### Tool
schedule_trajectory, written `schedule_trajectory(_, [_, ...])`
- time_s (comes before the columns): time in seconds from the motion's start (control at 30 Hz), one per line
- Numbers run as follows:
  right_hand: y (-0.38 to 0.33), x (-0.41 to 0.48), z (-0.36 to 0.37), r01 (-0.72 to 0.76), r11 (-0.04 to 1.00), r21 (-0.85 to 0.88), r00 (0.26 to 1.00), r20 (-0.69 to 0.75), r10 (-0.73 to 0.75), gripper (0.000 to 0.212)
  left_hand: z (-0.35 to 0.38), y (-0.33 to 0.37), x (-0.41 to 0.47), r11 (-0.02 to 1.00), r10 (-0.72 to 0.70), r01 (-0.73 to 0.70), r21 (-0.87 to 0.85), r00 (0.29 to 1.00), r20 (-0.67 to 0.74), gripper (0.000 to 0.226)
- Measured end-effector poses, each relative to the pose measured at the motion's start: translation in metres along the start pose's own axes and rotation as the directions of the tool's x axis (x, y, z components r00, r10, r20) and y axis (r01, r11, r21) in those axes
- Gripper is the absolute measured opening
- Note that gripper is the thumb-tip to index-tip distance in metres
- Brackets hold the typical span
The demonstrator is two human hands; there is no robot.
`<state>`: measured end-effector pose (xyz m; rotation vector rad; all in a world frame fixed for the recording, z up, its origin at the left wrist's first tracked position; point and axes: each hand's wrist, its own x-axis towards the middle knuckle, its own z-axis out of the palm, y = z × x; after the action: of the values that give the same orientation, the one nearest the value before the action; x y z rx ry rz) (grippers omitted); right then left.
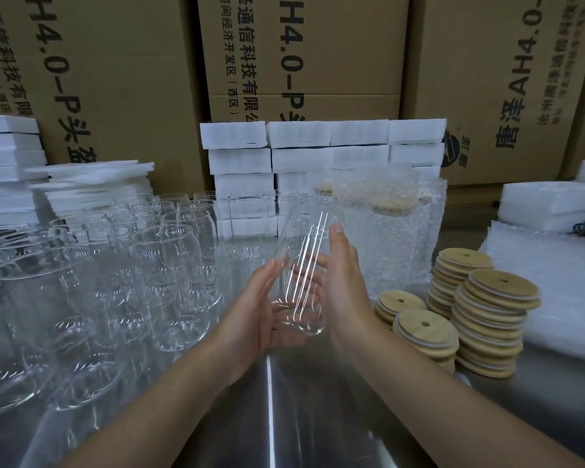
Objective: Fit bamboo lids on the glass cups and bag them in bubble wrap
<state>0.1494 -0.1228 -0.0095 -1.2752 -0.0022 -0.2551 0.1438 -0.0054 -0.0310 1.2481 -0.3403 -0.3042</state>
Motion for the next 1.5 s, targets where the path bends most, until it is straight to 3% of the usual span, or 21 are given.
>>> schedule_trajectory(0.07, [0.000, 0.000, 0.001, 0.019, 0.999, -0.026, 1.000, -0.019, -0.020, 0.072, 0.006, 0.001, -0.001, 1.000, 0.005, -0.005, -0.013, 1.000, 0.019, 0.040])
schedule_trajectory(0.2, [-0.001, 0.001, -0.002, 0.102, 0.994, -0.032, 0.995, -0.012, -0.103, 0.057, 0.013, -0.007, -0.001, 0.992, 0.080, -0.090, -0.088, 0.991, -0.110, 0.053])
schedule_trajectory(0.33, [-0.002, -0.001, -0.002, 0.159, 0.987, -0.009, 0.986, -0.048, -0.159, 0.052, 0.015, -0.014, -0.006, 0.967, 0.245, -0.228, 0.112, 0.953, -0.180, 0.095])
schedule_trajectory(0.47, [-0.004, -0.001, -0.002, 0.181, 0.983, 0.033, 0.976, -0.129, -0.176, 0.052, 0.017, -0.015, -0.008, 0.915, 0.361, -0.314, 0.253, 0.917, -0.171, 0.078])
schedule_trajectory(0.73, [-0.002, -0.006, -0.004, 0.251, 0.967, -0.048, 0.965, -0.059, -0.254, 0.051, 0.013, -0.009, -0.009, 0.925, 0.316, -0.270, 0.269, 0.937, -0.147, 0.083])
schedule_trajectory(0.9, [-0.002, -0.003, -0.006, 0.230, 0.973, 0.036, 0.973, -0.047, -0.228, 0.048, 0.010, -0.010, -0.005, 0.946, 0.276, -0.241, 0.218, 0.949, -0.150, 0.089])
schedule_trajectory(1.07, [-0.004, -0.001, -0.005, 0.166, 0.974, 0.152, 0.986, -0.020, -0.165, 0.048, 0.010, -0.008, -0.002, 0.962, 0.236, -0.204, 0.184, 0.955, -0.178, 0.064])
schedule_trajectory(1.2, [-0.004, -0.001, -0.005, 0.150, 0.970, 0.189, 0.989, -0.017, -0.149, 0.048, 0.010, -0.007, -0.002, 0.976, 0.190, -0.166, 0.142, 0.966, -0.176, 0.073])
schedule_trajectory(1.37, [-0.006, -0.002, -0.005, 0.160, 0.979, 0.127, 0.987, -0.037, -0.157, 0.052, 0.014, -0.011, -0.001, 0.990, 0.122, -0.109, 0.085, 0.980, -0.156, 0.068])
schedule_trajectory(1.5, [-0.005, -0.006, -0.004, 0.197, 0.980, 0.035, 0.978, -0.072, -0.194, 0.056, 0.016, -0.013, -0.008, 0.968, 0.164, -0.131, 0.213, 0.976, -0.146, 0.084])
